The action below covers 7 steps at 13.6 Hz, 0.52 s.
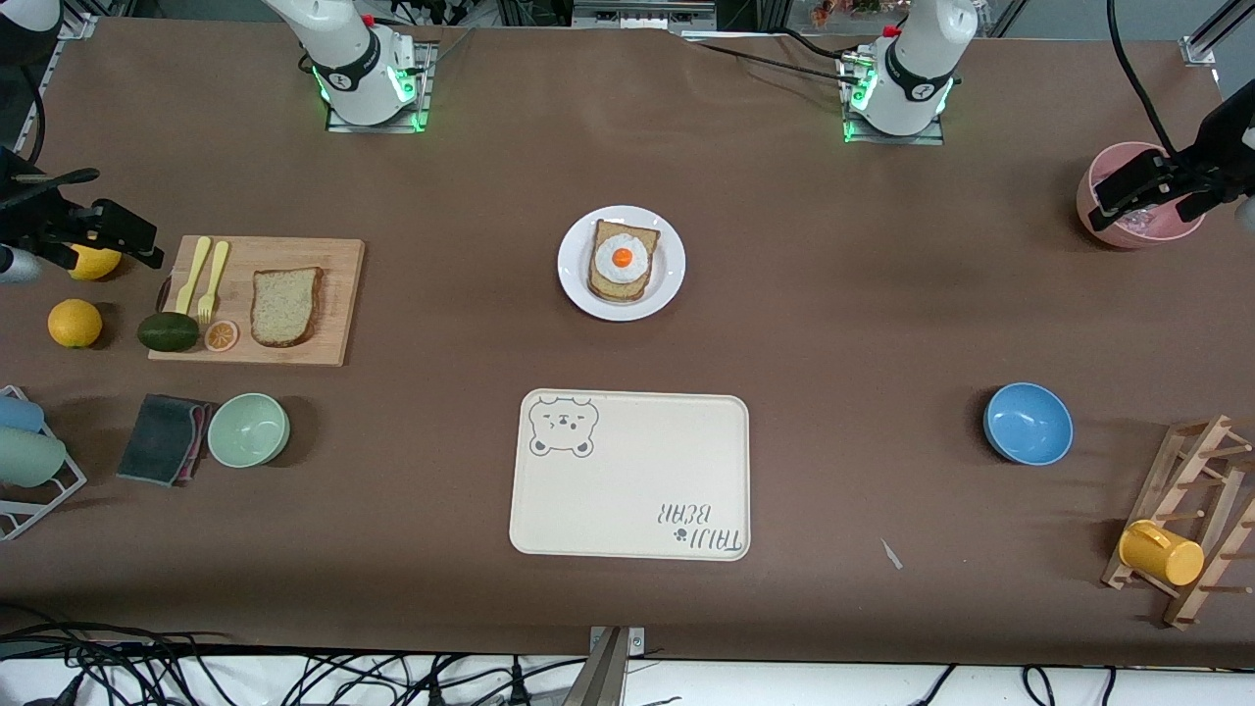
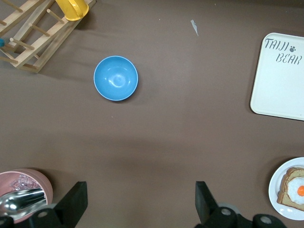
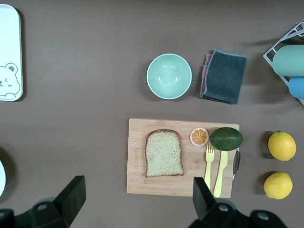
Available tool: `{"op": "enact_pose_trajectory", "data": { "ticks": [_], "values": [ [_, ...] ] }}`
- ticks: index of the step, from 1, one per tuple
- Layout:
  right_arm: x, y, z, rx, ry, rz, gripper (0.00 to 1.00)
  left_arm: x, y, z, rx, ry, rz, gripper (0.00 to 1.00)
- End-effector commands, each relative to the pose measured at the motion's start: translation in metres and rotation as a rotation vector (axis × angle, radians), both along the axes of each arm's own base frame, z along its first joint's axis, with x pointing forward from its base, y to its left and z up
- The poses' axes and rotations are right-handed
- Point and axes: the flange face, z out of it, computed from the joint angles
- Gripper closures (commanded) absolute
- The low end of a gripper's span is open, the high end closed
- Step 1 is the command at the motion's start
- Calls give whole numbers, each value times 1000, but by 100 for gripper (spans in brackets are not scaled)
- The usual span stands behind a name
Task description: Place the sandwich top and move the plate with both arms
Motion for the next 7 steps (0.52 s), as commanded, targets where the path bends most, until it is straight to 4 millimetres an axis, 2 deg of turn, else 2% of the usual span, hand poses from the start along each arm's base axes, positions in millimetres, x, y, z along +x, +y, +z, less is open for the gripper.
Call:
{"op": "enact_pose_trajectory", "data": {
  "ticks": [1,7],
  "values": [
    [-2,0,2,14,5,4,0,4,5,4,-6,-5,12,0],
    [-2,0,2,14,5,4,0,5,5,-3,-4,9,9,0]
  ]
}}
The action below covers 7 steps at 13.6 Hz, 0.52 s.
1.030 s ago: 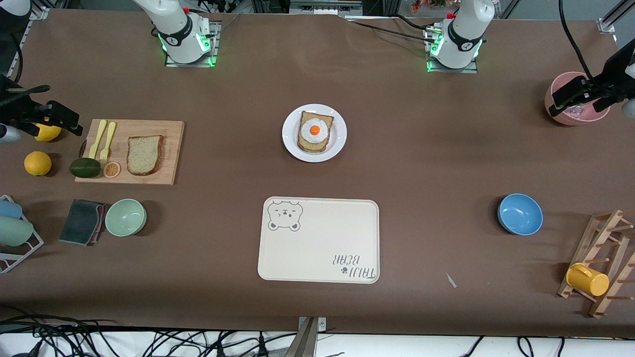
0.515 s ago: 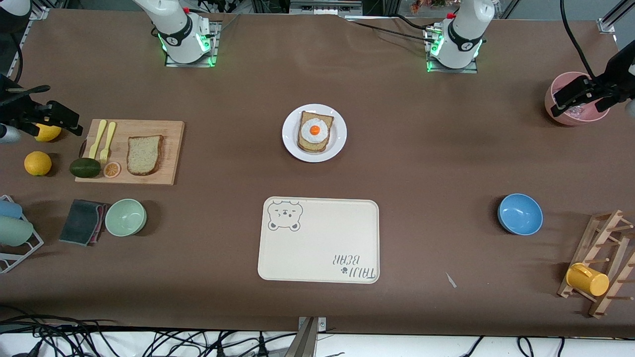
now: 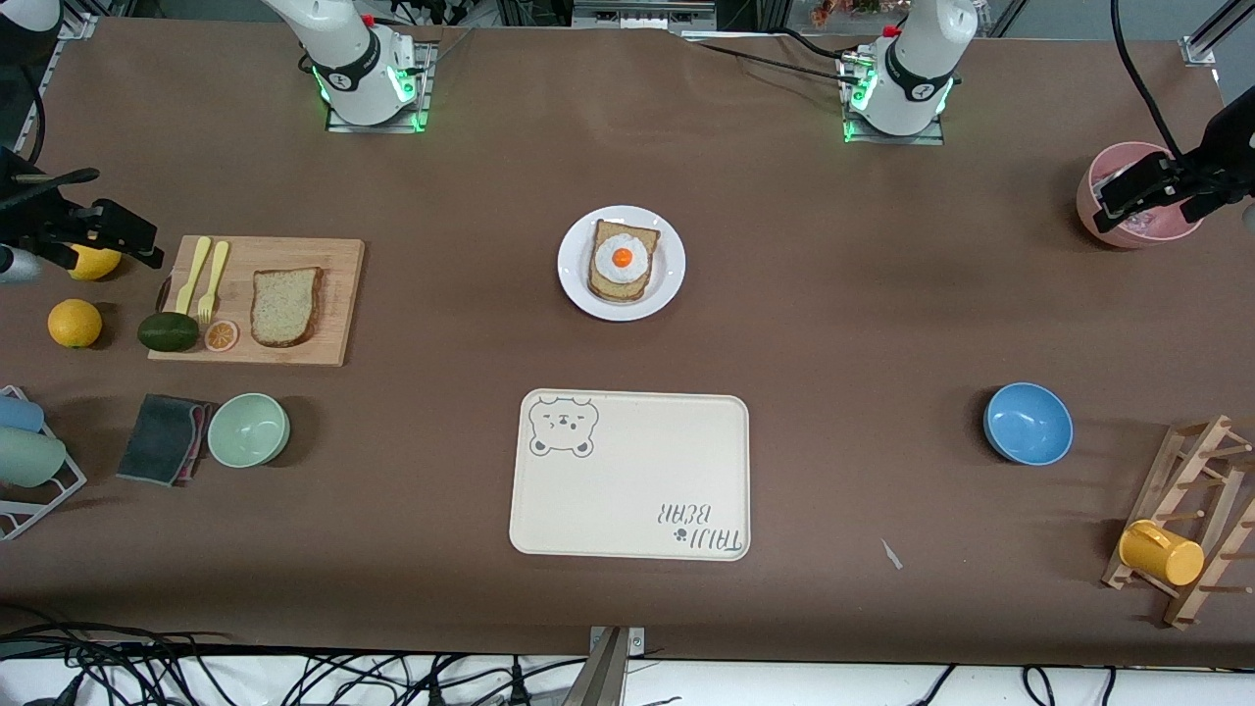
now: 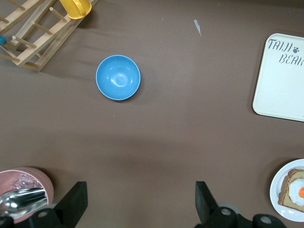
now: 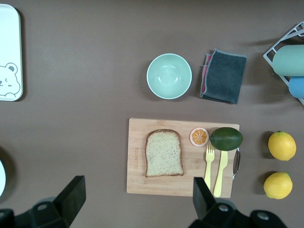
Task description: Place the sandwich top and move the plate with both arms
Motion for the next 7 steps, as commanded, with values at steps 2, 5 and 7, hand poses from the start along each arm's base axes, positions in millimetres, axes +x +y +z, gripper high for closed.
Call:
{"op": "enact_pose_trajectory", "data": {
  "ticks": [2,5,7],
  "values": [
    [-2,-1,2,14,5,3,0,3,0,-1,-6,6,0,0],
    [-3,-2,1,14,8,-14,0,2,1,-5,-7,15,0,0],
    [-2,-1,2,10,11,-11,0,2,5,-5,-7,15,6,0]
  ]
}}
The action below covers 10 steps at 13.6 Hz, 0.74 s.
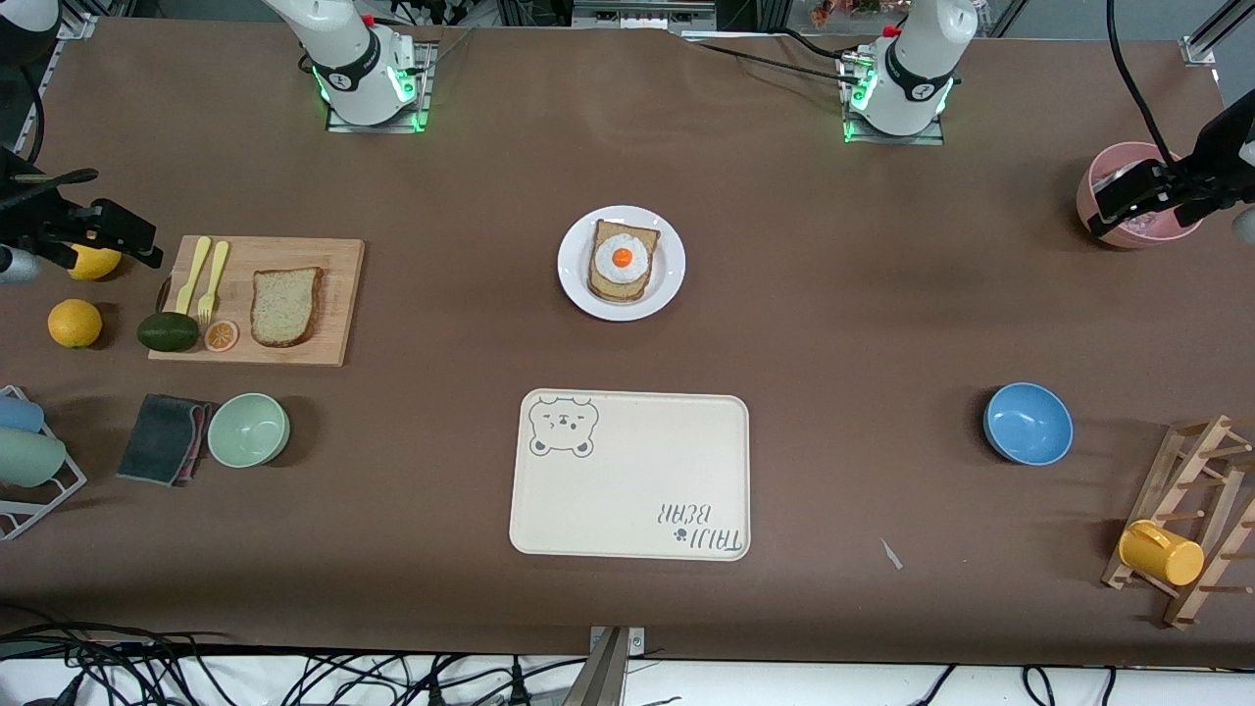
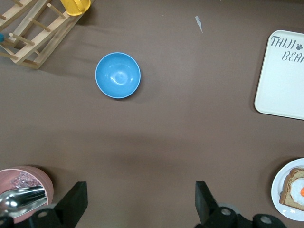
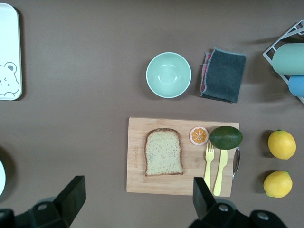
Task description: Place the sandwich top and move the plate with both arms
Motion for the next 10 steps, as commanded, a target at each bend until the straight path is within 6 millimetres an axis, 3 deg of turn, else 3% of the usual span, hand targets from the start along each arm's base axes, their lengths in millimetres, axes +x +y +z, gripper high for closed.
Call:
{"op": "enact_pose_trajectory", "data": {
  "ticks": [1,4,8,10],
  "values": [
    [3,0,-10,11,28,-5,0,0,9,0,-8,4,13,0],
    [22,0,-58,13,111,3,0,4,7,-7,-6,13,23,0],
    [53,-1,-147,1,169,-15,1,5,7,-9,-7,13,17,1],
    [50,4,-193,-24,191,-114,1,7,6,-13,-14,20,13,1]
  ]
}}
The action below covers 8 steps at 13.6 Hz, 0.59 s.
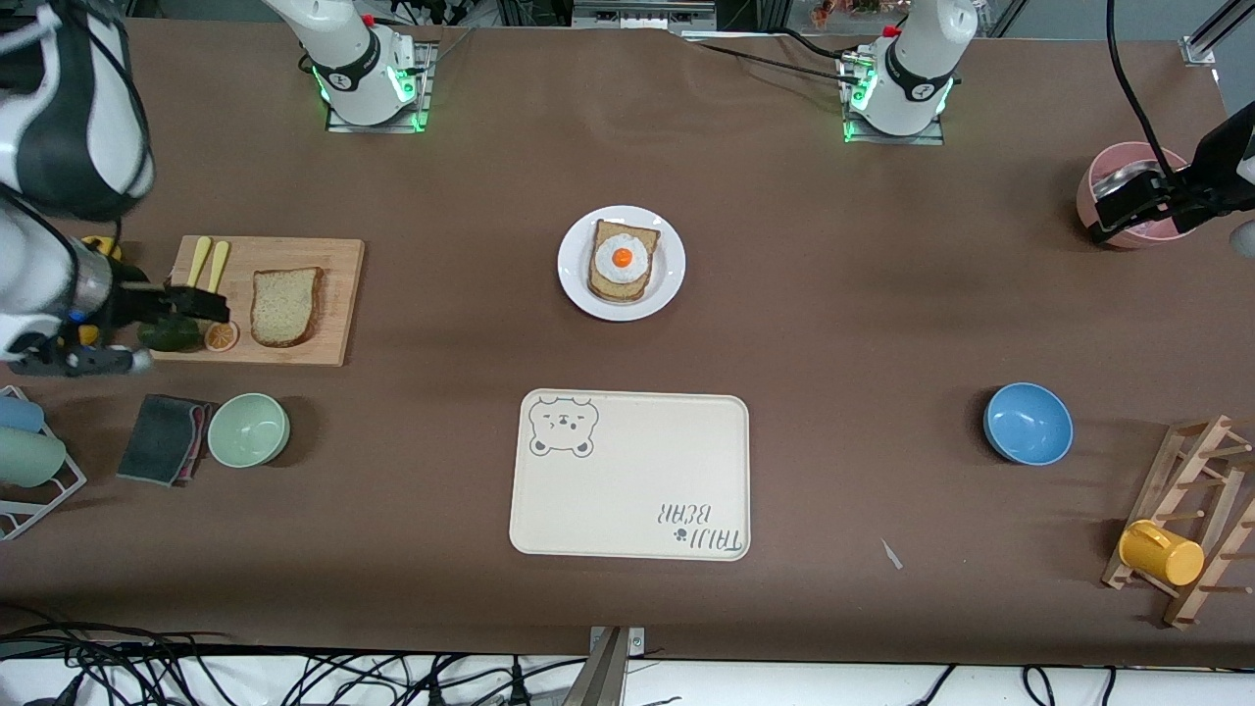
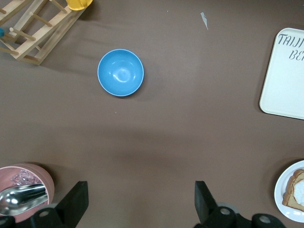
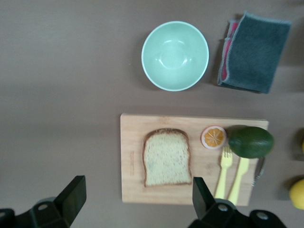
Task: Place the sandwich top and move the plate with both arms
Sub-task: 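Move the right gripper down to the bread slice on the cutting board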
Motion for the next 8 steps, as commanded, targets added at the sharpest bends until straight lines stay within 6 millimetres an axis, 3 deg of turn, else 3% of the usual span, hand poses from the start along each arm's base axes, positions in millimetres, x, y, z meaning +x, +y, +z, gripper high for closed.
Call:
{"op": "enact_pose_trajectory", "data": {
  "ticks": [1,5,8],
  "values": [
    [-10,10,-54,-58,22,-75,1,4,0,-5,-15,8,2,1],
    [-36,30,-135,-224,-4,-82,2,6,1,-8,-14,12,2,1],
    [-52,37,-175,-252,4,-141,2,7,1,-9,-17,12,1,1]
  ]
}}
